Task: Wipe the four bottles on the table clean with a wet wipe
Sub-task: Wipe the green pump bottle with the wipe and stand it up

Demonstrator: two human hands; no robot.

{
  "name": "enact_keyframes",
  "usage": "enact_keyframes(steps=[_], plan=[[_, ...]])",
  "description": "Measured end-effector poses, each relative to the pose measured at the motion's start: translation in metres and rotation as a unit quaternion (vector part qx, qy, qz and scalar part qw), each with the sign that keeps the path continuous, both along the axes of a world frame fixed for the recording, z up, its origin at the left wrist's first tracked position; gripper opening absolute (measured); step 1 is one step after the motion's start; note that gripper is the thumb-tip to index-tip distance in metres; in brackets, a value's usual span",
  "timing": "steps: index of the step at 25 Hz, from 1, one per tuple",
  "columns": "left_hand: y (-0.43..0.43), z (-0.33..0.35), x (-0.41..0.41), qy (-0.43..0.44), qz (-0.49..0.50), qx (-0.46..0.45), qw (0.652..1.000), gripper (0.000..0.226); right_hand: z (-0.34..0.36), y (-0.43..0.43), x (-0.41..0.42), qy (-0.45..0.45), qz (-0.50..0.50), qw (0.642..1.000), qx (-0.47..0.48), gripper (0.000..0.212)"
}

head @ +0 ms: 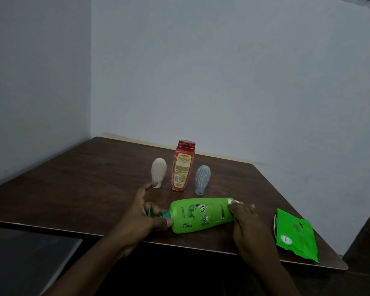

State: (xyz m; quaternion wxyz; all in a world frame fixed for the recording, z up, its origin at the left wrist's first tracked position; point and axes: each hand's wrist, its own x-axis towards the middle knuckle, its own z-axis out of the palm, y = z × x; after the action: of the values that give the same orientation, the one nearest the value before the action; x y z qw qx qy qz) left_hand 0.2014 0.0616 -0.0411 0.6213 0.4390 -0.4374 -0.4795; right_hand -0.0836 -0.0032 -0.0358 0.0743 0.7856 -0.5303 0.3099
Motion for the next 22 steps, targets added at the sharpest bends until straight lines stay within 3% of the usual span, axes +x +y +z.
enact_keyframes(steps=[5,11,18,22], plan=[[0.004,0.001,-0.002,-0.017,0.011,0.003,1.000,0.107,0.017,0.010,0.010,0.012,-0.049,0.999,0.020,0.036],[0.006,0.006,-0.001,-0.034,0.012,-0.009,0.999,0.110,0.030,0.010,0.018,-0.023,-0.022,0.999,0.021,0.030],[0.004,0.006,-0.006,-0.020,0.030,-0.011,0.999,0.116,0.018,0.025,0.025,-0.030,-0.045,0.998,0.030,0.039],[0.000,-0.001,-0.001,-0.017,0.024,-0.006,1.000,0.116,0.003,0.045,0.055,-0.071,0.025,0.995,0.066,0.043]])
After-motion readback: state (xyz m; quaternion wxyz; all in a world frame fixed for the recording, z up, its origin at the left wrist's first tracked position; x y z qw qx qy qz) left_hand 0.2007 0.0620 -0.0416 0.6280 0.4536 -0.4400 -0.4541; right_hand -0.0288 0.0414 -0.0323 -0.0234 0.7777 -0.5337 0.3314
